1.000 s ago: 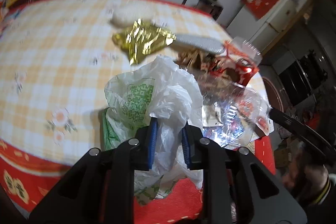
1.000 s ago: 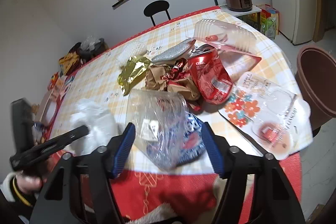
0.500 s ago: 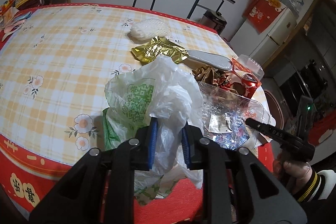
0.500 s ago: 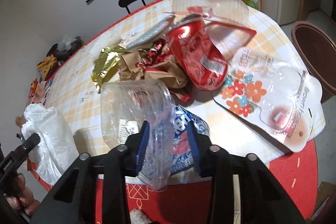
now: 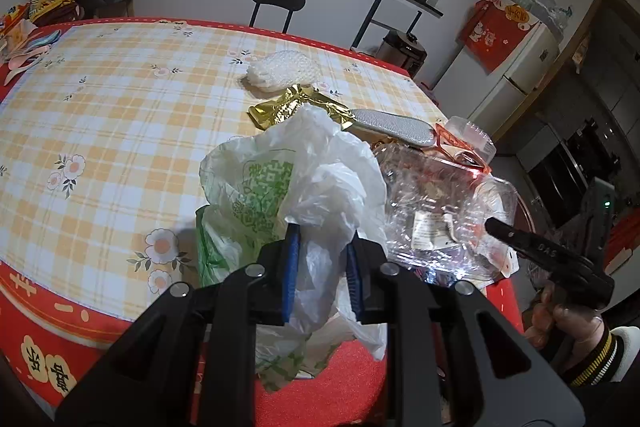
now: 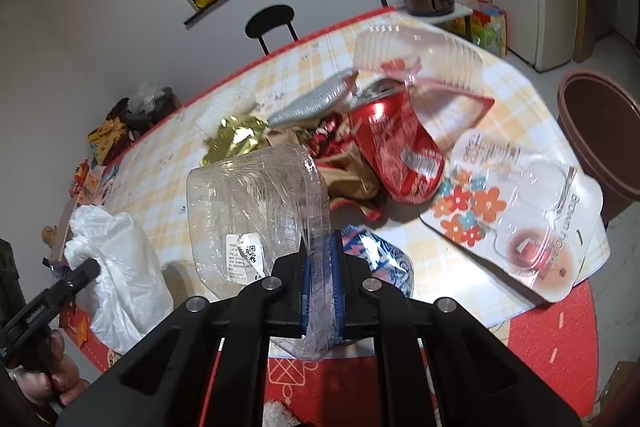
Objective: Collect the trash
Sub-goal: 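Carry the plastic bag with the left tool and drop it into the brown bin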
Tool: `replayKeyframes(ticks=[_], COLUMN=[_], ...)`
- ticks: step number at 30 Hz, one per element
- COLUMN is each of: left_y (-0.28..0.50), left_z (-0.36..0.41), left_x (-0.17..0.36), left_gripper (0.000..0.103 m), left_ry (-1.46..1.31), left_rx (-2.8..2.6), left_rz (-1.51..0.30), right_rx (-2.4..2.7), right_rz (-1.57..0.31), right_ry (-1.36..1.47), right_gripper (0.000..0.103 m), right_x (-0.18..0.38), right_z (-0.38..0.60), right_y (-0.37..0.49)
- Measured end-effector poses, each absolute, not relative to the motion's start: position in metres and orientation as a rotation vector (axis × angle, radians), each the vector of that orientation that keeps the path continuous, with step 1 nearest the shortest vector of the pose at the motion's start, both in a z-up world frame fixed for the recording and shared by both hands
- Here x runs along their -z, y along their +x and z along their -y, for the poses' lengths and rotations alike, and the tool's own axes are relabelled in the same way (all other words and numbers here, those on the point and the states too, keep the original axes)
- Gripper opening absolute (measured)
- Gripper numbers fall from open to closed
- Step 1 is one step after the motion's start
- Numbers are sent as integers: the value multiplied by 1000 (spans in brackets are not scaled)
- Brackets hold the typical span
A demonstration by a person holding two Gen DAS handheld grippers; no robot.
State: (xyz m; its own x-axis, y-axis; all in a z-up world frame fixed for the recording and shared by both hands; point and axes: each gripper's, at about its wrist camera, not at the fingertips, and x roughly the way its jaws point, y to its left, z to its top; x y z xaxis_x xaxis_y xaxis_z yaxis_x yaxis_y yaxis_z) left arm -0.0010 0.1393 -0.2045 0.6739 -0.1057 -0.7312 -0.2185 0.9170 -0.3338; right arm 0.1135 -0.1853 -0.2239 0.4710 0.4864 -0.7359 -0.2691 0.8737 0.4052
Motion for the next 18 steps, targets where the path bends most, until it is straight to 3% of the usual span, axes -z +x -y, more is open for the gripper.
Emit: replayKeyframes(ticks=[18], left_y=[11], left_z=[-100], left_x=[181], left_gripper=[24], left_ry=[-422], left_rx=[29], left_rz=[-736], right_rx=[-389], right_rz=[-853], right_ry=[304], right_gripper=[10], right_x=[182], right_z=[254], right_y=[106])
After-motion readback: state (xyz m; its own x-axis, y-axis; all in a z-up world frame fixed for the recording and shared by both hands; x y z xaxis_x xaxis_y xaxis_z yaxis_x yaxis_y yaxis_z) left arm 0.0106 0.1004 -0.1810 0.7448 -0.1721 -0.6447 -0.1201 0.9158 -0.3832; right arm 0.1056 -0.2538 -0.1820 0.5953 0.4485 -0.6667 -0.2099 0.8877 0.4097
